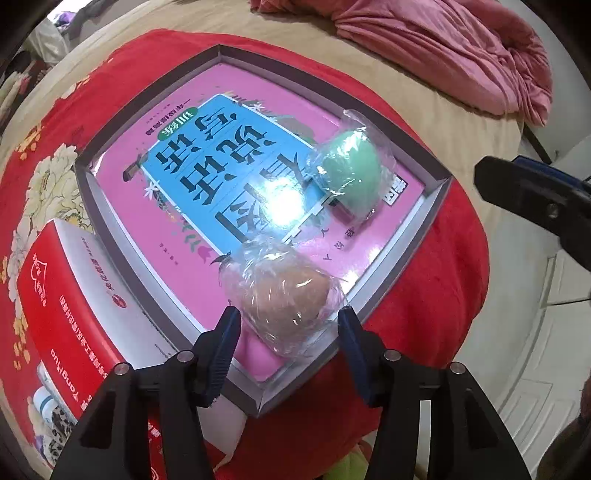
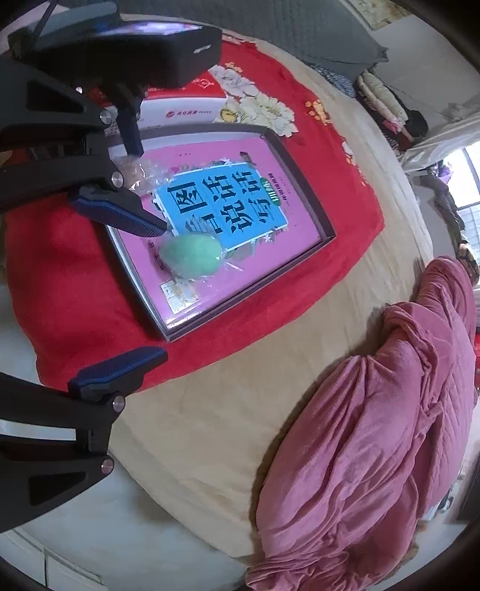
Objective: Organize soft objects
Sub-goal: 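Carry both wrapped items over the pink book box and release them inside, then move both tools back toward the remaining items on the bedspread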
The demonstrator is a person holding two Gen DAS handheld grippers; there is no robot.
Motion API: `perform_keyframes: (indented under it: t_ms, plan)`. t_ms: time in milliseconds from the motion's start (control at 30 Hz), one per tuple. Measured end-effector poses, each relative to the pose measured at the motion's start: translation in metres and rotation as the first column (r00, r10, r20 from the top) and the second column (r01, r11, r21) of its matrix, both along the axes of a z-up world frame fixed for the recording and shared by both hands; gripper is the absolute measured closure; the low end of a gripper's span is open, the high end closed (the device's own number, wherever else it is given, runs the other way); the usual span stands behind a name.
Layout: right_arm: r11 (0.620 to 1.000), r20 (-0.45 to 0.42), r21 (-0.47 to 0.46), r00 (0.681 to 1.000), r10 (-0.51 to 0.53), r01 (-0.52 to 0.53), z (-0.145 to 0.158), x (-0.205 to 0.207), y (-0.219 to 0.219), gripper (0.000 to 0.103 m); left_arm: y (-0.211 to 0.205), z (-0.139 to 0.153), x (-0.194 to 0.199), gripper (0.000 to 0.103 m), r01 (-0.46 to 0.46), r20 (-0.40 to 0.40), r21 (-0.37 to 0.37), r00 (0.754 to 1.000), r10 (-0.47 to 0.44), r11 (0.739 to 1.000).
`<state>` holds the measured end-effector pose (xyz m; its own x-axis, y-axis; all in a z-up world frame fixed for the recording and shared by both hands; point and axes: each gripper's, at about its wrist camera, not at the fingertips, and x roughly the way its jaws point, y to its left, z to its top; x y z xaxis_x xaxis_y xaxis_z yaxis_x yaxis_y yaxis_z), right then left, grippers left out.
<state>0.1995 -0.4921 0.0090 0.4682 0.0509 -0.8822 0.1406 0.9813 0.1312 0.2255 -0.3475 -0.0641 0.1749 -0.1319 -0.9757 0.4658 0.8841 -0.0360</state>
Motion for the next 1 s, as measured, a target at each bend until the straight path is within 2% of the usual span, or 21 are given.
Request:
perform_keyframes:
  t_ms: [100,333,567,1000]
  plan:
    - [1.0,0.014,0.007,1.0,-0.01,0.01,0.004,-0.005,0.0,0.042,0.002,0.001,0.001,0.046,-0.019,-0.003,-0.018,1.0,0.019,1.0]
    - [0.999,0.027,0.032,0.999,-0.025,0.024,0.008,-0.016,-0.002,0.042,0.013,0.006,-0.002,0.033,-0.056,-0.006,-0.06,0.998,0.056,0.997]
    - [0.999,0.044,0.035,0.999,-0.026,0.024,0.015,-0.025,0.0,0.042,0.024,0.016,-0.011,0.028,-0.069,0.011,-0.088,0.997,0.07,0.994]
    - [0.999,0.07,0.017,0.997,-0.031,0.03,0.029,-0.034,0.011,0.041,0.054,0.067,-0.038,0.026,-0.111,0.096,-0.19,0.987,0.131,0.976]
